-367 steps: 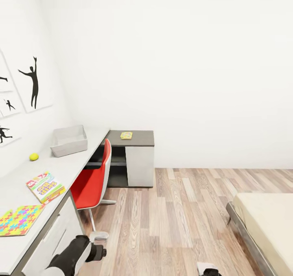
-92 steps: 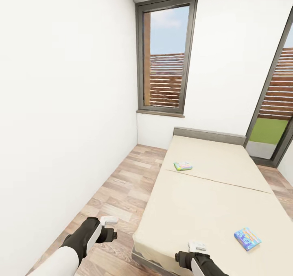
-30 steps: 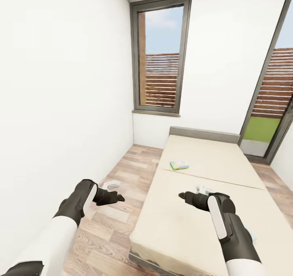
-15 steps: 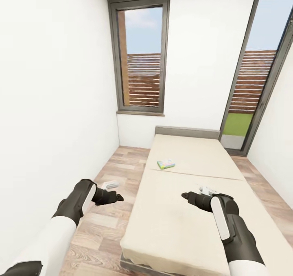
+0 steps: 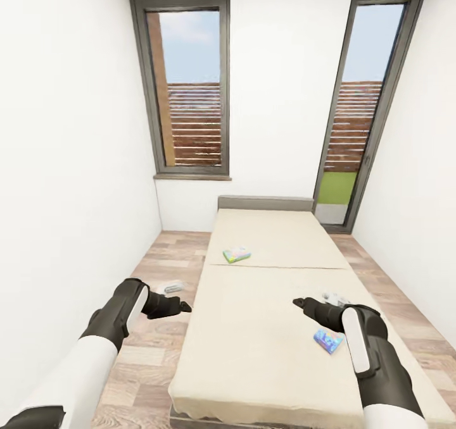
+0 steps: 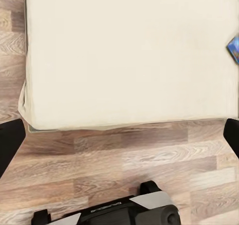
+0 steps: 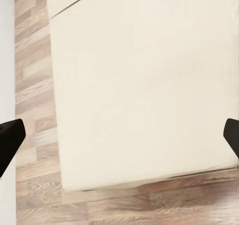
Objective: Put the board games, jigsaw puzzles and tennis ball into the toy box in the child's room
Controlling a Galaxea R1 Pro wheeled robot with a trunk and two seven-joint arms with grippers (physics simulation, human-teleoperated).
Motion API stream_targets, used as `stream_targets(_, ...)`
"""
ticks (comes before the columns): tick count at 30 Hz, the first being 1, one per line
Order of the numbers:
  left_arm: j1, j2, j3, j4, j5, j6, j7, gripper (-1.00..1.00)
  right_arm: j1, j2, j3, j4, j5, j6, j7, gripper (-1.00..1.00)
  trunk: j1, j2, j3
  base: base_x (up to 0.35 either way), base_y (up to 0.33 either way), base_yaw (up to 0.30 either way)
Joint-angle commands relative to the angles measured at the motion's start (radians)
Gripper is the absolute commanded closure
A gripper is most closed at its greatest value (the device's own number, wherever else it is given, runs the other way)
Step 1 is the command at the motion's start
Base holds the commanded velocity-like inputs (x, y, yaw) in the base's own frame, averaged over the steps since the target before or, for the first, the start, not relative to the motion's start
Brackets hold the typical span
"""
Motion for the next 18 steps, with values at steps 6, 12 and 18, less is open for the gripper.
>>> stream_targets(6, -0.001, 0.0, 0.003, -0.001, 0.001, 0.006, -0.002, -1.0, -0.001, -0.018, -0.017, -0.001, -0.006, 0.008, 0.007, -1.0, 0.001, -0.002, -0.003, 0.001, 0.001, -0.277)
stream_targets(12, 0.0, 0.001, 0.004, -0.002, 0.001, 0.006, -0.002, -1.0, -0.001, -0.042, -0.02, 0.006, -0.009, 0.01, 0.008, -1.0, 0.001, -0.002, -0.006, 0.0, 0.0, -0.276)
stream_targets(18, 0.0, 0.014, 0.005, -0.006, 0.001, 0.006, -0.006, -1.0, -0.004, -0.045, -0.02, 0.008, -0.01, 0.013, 0.008, -1.0, 0.001, -0.002, -0.012, 0.0, 0.002, -0.237)
